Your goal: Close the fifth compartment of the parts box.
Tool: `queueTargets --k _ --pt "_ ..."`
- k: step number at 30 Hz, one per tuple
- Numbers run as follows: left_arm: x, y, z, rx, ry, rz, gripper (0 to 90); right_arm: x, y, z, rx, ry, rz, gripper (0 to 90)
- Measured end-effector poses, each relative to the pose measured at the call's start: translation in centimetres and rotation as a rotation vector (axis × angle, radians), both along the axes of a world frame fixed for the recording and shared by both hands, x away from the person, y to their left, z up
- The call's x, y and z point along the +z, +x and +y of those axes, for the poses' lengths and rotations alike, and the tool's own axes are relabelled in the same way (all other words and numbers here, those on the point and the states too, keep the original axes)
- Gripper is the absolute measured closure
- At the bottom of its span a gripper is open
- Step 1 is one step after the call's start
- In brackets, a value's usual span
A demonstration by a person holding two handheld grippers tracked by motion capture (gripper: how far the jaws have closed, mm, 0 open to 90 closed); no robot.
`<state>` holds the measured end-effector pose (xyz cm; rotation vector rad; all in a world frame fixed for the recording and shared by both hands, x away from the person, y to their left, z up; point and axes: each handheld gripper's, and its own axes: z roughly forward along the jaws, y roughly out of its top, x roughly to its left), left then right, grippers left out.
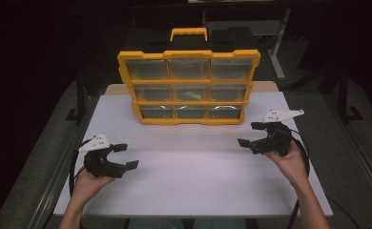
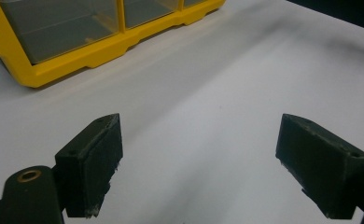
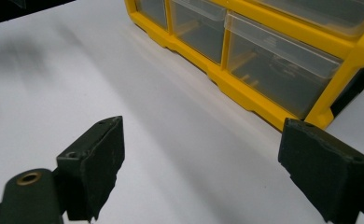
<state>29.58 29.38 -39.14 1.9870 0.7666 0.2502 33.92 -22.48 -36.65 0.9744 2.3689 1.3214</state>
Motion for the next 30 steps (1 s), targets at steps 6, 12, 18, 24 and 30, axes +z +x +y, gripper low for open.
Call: queueTargets --k 6,12,18,24,30 --pt "-0.3 0.0 0.0 0.0 0.003 0.003 14.8 -0.5 -0.4 -0.3 -0.006 -0.005 0.0 13.6" --pt "-0.7 0.0 0.2 0.003 0.002 0.017 14.8 -1.0 -0.8 -0.8 -0.016 0.001 0.005 13.6" --pt "-1.1 0.0 0.4 0.003 0.012 0.019 14.9 -1.8 -1.1 -1.4 -0.029 -0.004 0.014 13.6" --pt "-1.4 0.0 0.5 0.007 0.021 0.021 15.0 -2.5 -1.2 -1.9 -0.052 0.003 0.043 13.6" --pt "-1.8 0.0 0.5 -0.001 0.032 0.018 15.3 -3.1 -1.6 -2.1 -0.045 -0.003 0.046 13.6"
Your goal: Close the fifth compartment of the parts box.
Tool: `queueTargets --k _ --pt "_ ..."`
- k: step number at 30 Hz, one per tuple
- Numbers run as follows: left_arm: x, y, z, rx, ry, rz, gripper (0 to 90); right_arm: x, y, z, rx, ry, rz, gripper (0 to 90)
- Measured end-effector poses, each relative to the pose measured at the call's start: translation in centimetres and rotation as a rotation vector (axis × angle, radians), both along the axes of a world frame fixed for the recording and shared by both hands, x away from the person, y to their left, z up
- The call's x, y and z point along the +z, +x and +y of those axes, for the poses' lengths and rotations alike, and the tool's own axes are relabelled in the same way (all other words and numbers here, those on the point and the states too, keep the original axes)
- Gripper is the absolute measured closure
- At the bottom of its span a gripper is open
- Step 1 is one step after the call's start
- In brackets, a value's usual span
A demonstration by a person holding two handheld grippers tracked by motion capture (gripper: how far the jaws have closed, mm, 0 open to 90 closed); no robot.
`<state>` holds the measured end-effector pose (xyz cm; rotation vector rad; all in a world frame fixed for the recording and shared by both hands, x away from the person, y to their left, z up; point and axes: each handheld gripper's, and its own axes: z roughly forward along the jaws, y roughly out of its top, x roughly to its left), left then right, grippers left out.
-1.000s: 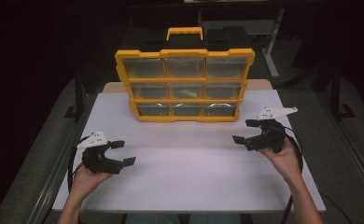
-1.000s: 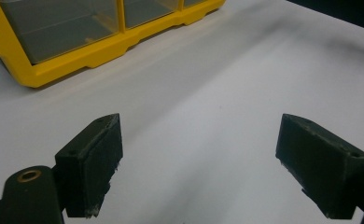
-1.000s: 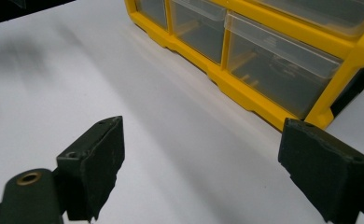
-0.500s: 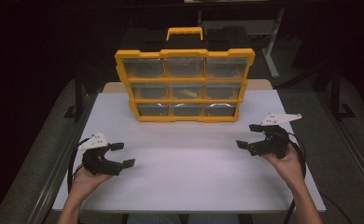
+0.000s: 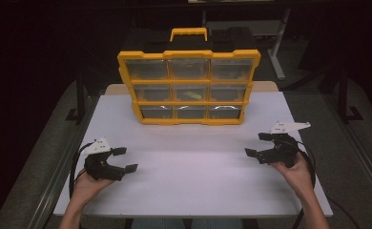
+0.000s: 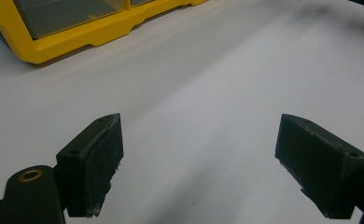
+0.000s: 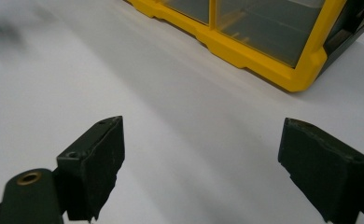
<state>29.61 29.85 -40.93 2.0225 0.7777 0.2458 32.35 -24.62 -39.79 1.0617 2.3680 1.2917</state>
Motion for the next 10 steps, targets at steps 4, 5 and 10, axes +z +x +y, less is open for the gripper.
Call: queueTargets --k 4,5,10 --pt "-0.23 -0.1 -0.02 -0.007 0.013 -0.003 15.6 -0.45 -0.34 -0.07 0.001 -0.001 0.007 13.6" --pt "-0.26 -0.1 0.01 -0.01 0.008 -0.001 15.5 -0.49 -0.43 -0.09 0.002 -0.001 0.004 13.6" --pt "-0.33 -0.06 0.13 -0.009 0.004 0.001 15.6 -0.7 -0.63 -0.31 0.008 0.003 0.003 13.6"
